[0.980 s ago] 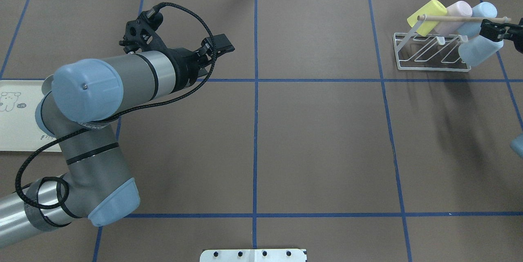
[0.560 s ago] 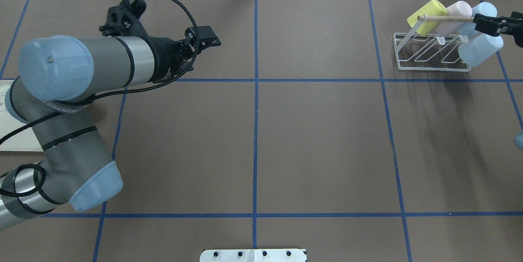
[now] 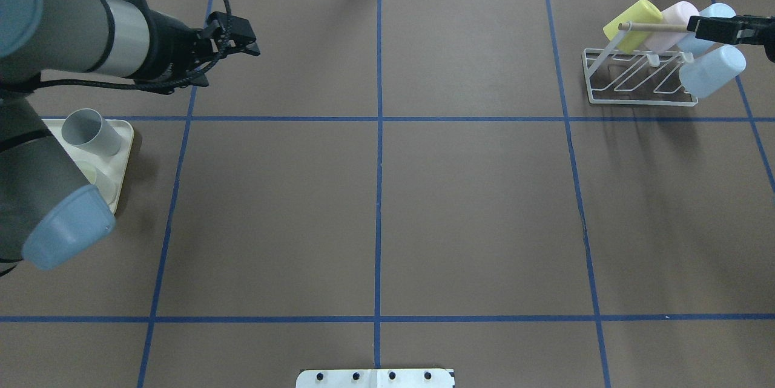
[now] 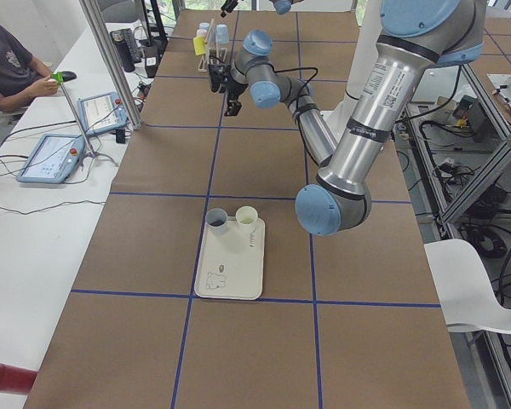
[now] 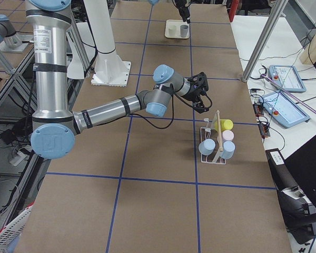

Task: Transfer IKEA cup to right arm and place on rack

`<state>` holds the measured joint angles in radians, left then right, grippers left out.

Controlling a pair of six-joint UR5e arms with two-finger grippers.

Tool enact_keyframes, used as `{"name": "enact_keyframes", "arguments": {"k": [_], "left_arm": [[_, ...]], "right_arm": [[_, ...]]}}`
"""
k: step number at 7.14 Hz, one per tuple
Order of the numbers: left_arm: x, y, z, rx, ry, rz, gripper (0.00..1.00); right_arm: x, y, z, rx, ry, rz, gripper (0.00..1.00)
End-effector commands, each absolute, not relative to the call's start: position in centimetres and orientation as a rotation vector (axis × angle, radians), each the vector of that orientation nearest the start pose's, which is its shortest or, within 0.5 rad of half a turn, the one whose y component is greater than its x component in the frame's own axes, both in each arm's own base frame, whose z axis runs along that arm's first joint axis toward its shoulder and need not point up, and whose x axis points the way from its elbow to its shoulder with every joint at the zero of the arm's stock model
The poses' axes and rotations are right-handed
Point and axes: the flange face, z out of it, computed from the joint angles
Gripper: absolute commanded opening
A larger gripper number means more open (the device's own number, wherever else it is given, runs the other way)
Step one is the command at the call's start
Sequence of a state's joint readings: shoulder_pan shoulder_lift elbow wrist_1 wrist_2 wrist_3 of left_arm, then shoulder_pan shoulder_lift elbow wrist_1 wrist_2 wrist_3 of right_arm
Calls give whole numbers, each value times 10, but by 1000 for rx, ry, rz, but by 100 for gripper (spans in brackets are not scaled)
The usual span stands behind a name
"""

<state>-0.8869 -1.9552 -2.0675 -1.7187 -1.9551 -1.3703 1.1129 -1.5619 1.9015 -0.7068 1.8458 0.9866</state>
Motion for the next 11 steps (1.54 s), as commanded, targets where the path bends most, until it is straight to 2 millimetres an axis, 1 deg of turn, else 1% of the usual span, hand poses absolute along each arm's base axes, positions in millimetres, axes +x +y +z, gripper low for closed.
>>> {"name": "enact_keyframes", "arguments": {"k": [1, 2, 3, 4, 5, 6, 7, 8, 9, 10, 11], "left_arm": [[208, -484, 300, 198, 944, -229, 100], [203, -485, 325, 177, 896, -176, 100], [207, -490, 343, 148, 848, -135, 100], [207, -499, 364, 105, 834, -100, 100], [199, -511, 387, 76, 836, -53, 100], [188, -527, 417, 39, 837, -26, 100], [180, -541, 447, 29, 815, 3, 100], [174, -552, 474, 13, 792, 22, 100], [171, -559, 499, -7, 773, 41, 100], [174, -567, 520, -10, 771, 43, 100], [176, -569, 535, 6, 780, 40, 100]], "right_arm": [[-158, -506, 335, 557, -1227, 387, 100], [-192, -502, 307, 478, -1316, 417, 100], [-225, -497, 287, 411, -1374, 432, 100], [-251, -496, 273, 373, -1408, 445, 100], [-276, -493, 260, 358, -1434, 452, 100], [-298, -487, 258, 348, -1441, 457, 100], [-318, -480, 258, 363, -1435, 465, 100], [-337, -473, 250, 379, -1443, 469, 100], [-350, -470, 238, 373, -1467, 502, 100], [-356, -469, 235, 367, -1472, 499, 100], [-358, -469, 235, 365, -1471, 498, 100]]}}
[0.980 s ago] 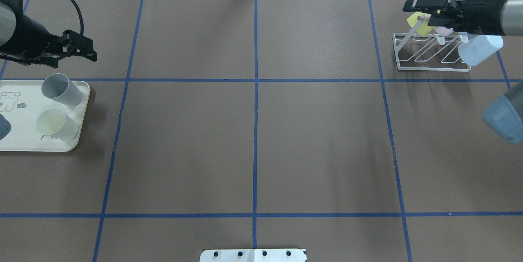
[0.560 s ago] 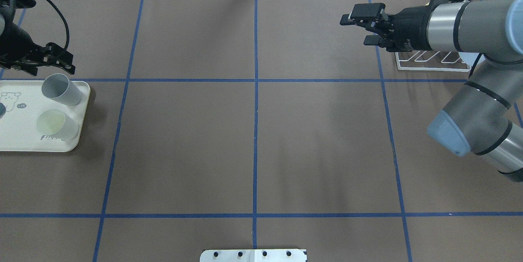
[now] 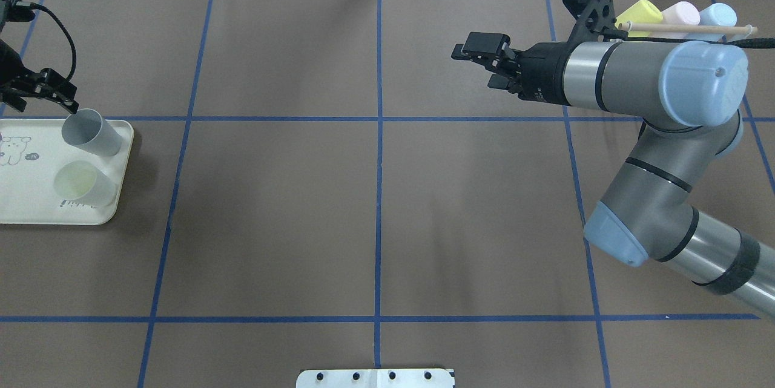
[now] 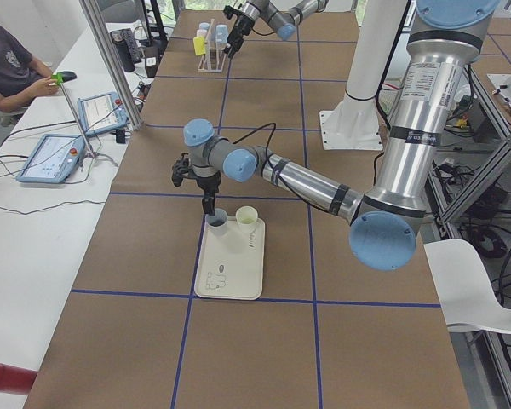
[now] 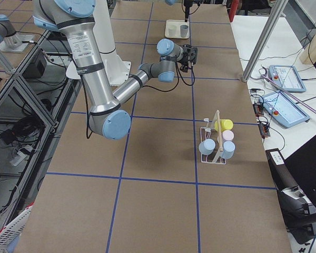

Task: Transfer IKEA cup to right arm and place on rack

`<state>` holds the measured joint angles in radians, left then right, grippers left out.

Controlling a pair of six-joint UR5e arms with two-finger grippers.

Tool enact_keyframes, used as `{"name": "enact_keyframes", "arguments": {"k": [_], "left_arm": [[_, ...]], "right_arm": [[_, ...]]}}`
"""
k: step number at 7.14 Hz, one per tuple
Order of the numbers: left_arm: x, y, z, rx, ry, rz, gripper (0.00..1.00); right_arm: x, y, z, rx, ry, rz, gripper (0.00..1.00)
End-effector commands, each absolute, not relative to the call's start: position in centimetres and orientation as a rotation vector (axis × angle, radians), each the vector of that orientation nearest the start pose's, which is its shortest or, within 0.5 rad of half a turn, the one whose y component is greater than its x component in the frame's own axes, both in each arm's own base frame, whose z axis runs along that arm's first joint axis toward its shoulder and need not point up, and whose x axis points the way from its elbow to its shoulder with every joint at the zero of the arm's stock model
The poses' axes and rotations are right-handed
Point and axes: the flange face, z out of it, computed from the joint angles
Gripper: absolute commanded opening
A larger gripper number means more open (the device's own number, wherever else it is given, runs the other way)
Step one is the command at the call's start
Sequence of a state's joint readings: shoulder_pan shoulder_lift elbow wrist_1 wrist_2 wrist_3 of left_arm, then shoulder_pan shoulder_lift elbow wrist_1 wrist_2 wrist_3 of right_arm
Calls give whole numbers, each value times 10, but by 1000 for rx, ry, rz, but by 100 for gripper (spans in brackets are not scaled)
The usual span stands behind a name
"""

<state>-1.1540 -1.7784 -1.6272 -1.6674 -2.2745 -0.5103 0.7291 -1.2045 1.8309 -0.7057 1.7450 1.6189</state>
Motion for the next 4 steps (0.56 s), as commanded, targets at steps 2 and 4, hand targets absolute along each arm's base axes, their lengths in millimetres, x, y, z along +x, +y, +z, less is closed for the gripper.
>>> {"name": "enact_keyframes", "arguments": {"k": [2, 4], "left_arm": [[181, -569, 544, 1, 796, -23, 100], [184, -570, 553, 6, 807, -54, 100]], "right_arm": [[-359, -470, 235, 365, -1471, 498, 100], [-359, -469, 236, 364, -1469, 498, 100]]}}
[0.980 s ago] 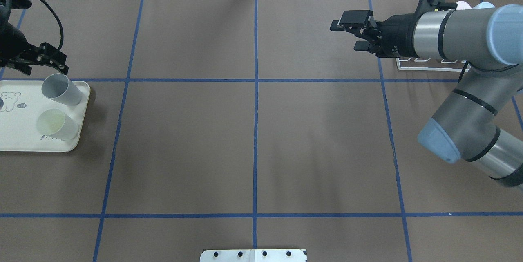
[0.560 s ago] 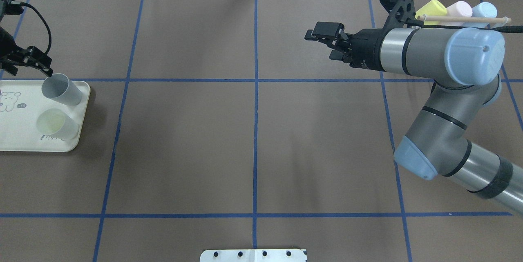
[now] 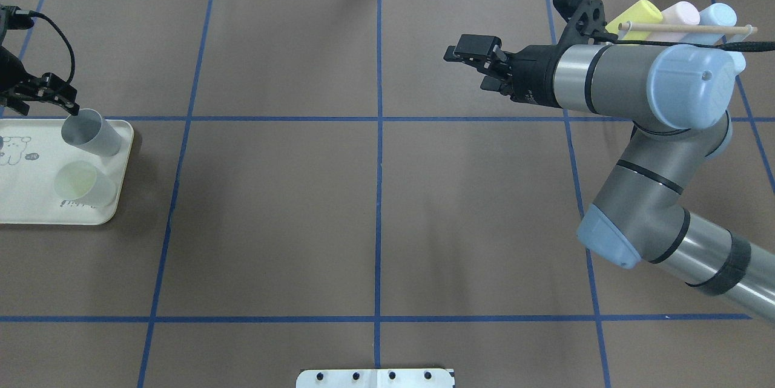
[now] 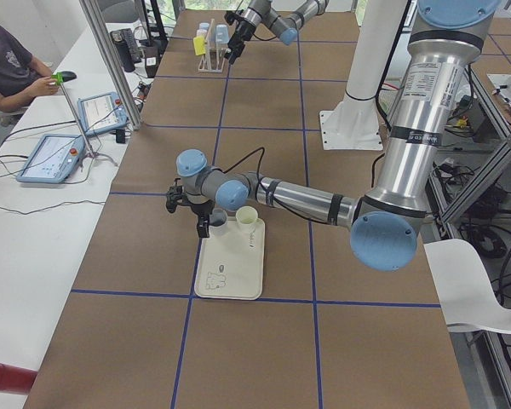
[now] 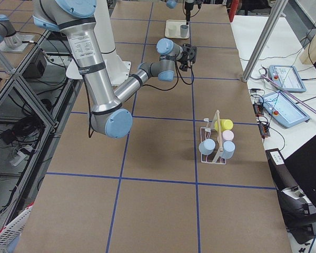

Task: Transfer IKEA cup to right arm and place on rack

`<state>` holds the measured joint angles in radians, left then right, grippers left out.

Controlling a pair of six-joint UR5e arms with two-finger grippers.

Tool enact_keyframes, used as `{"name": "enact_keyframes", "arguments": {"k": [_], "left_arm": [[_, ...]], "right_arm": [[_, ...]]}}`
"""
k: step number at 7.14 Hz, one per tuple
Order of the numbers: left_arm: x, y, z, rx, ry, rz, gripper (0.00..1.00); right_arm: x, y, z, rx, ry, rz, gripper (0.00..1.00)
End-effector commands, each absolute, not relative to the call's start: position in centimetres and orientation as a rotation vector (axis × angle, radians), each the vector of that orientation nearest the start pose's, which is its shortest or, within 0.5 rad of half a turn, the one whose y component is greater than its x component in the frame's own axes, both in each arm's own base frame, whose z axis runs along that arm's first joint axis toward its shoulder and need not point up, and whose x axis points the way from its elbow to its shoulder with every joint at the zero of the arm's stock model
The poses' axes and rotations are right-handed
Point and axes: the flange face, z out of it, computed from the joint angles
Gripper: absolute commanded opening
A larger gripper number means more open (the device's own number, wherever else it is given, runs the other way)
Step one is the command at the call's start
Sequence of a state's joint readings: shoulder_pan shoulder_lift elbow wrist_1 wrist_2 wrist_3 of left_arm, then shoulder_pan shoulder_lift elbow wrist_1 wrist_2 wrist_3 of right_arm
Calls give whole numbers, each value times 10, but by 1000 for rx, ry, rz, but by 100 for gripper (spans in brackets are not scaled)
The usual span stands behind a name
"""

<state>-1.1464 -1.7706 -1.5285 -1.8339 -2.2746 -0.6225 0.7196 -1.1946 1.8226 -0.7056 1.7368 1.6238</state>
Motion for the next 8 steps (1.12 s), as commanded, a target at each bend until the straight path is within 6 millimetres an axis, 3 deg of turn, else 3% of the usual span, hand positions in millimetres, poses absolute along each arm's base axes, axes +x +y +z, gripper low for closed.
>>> {"name": "enact_keyframes", "arguments": {"k": [1, 3, 4, 5, 6, 8], "left_arm": [[188, -568, 560, -1, 805, -48, 100], [198, -563, 560, -7, 808, -31, 100], [198, -563, 558, -2, 809, -27, 91], [197, -561, 561, -3, 807, -24, 27], [196, -558, 565, 1, 809, -21, 0], [196, -558, 563, 1, 816, -26, 0]], "right_arm": [[-359, -469, 237, 364, -1469, 498, 100], [-358, -469, 241, 362, -1462, 499, 100], [-358, -469, 241, 362, -1463, 498, 100], [-358, -469, 241, 360, -1464, 498, 100], [-358, -469, 241, 361, -1466, 500, 100], [-358, -469, 241, 361, -1466, 500, 100]]}}
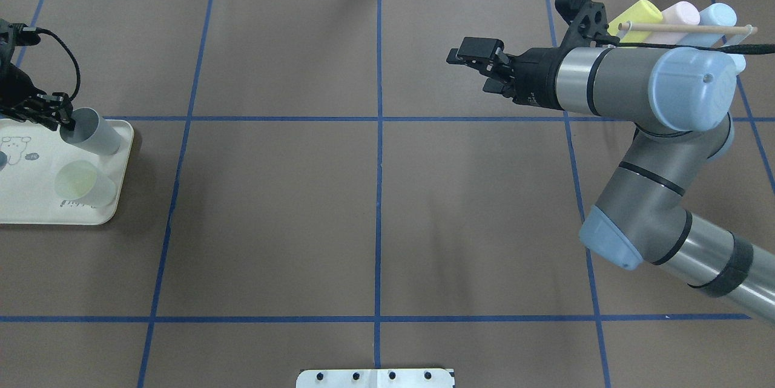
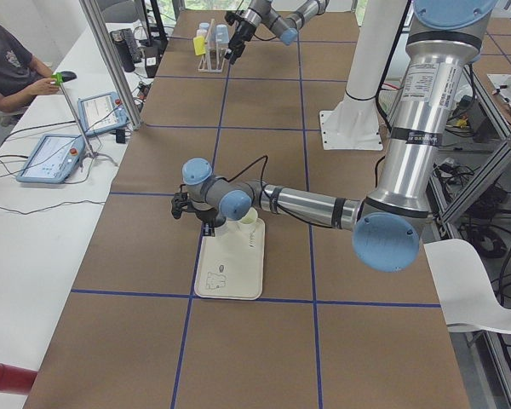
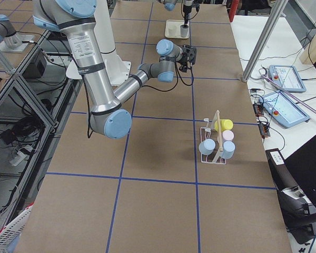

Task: Transfer IKEA cup to right arm and place on rack

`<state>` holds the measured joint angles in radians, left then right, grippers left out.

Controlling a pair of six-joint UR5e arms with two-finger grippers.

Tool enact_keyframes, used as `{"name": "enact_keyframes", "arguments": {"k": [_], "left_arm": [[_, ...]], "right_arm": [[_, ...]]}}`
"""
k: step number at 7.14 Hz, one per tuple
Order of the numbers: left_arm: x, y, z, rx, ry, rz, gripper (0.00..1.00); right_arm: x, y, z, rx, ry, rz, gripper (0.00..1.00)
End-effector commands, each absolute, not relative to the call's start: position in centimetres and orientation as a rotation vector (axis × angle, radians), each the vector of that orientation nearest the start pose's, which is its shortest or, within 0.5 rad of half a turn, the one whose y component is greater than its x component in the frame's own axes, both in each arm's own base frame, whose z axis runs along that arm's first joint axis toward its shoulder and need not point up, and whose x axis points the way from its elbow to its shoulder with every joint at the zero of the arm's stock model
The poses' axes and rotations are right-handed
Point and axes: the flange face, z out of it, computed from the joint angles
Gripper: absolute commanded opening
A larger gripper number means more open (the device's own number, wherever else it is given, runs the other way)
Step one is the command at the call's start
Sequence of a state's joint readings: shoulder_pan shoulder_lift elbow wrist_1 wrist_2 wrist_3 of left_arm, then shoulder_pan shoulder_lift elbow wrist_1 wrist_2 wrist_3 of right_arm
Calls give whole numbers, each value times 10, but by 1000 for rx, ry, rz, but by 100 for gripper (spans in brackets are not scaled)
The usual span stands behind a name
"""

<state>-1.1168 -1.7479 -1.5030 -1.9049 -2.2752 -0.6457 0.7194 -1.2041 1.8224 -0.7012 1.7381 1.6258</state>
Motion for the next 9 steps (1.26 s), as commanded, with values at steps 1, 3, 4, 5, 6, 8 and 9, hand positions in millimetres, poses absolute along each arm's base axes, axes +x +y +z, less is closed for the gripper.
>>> {"name": "enact_keyframes", "arguments": {"k": [1, 3, 4, 5, 6, 8, 9], "left_arm": [[197, -555, 561, -17, 842, -19, 0], [178, -543, 548, -40, 905, -25, 0], [143, -552, 546, -23, 904, -87, 0], [118, -561, 538, -15, 899, -137, 0], [105, -573, 515, -21, 889, -173, 0], [102, -614, 444, -34, 889, -233, 0], [105, -624, 418, -43, 913, -322, 0]], "right_arm": [[-358, -469, 241, 362, -1465, 499, 100], [-358, -469, 238, 362, -1470, 499, 100], [-357, -469, 239, 362, -1469, 502, 100], [-357, -469, 238, 362, -1470, 501, 100], [-357, -469, 237, 364, -1473, 500, 100], [-356, -468, 232, 366, -1482, 497, 100], [-355, -467, 231, 355, -1488, 509, 100]]}}
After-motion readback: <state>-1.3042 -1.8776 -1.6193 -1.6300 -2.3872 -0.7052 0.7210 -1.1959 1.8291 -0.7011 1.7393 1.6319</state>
